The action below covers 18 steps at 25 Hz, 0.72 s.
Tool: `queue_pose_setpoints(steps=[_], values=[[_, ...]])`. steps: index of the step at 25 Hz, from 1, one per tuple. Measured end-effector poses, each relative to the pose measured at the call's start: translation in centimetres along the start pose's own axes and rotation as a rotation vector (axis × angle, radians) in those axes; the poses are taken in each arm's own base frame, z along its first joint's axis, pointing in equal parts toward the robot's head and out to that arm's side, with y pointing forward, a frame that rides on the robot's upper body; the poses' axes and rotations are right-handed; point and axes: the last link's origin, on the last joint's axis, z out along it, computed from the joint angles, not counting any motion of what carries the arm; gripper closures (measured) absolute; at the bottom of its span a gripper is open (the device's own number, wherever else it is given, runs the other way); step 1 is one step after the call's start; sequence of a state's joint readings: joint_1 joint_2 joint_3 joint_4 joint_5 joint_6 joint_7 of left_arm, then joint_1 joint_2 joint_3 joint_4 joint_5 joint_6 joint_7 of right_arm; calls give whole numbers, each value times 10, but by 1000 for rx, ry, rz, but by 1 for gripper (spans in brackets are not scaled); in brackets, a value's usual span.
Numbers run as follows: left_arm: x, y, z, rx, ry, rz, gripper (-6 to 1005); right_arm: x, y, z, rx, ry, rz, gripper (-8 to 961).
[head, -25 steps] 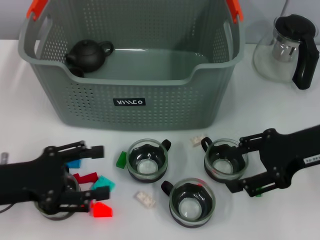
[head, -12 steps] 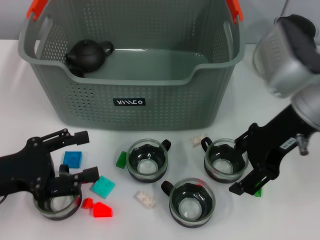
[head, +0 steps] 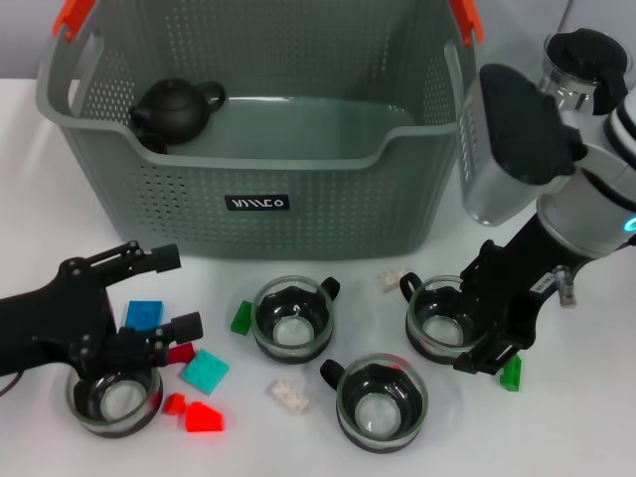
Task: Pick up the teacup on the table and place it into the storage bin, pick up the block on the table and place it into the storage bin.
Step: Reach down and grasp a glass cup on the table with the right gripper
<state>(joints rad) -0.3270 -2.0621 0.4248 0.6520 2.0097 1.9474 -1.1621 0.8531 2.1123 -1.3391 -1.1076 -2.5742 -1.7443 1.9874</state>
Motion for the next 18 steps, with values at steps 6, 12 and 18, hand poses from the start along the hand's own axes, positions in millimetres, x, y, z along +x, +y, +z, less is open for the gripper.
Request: queue_pose_setpoints(steps=[6,12,18], values=[[2,-4,3,6,0,5,126,0,1,17,6,47,3,212],[2,-5,4,6,-2,7,127,0,1,32,37,80,-11,212],[1,-4,3,8,-2,3,127,0,2,43,57,106,-26,258]])
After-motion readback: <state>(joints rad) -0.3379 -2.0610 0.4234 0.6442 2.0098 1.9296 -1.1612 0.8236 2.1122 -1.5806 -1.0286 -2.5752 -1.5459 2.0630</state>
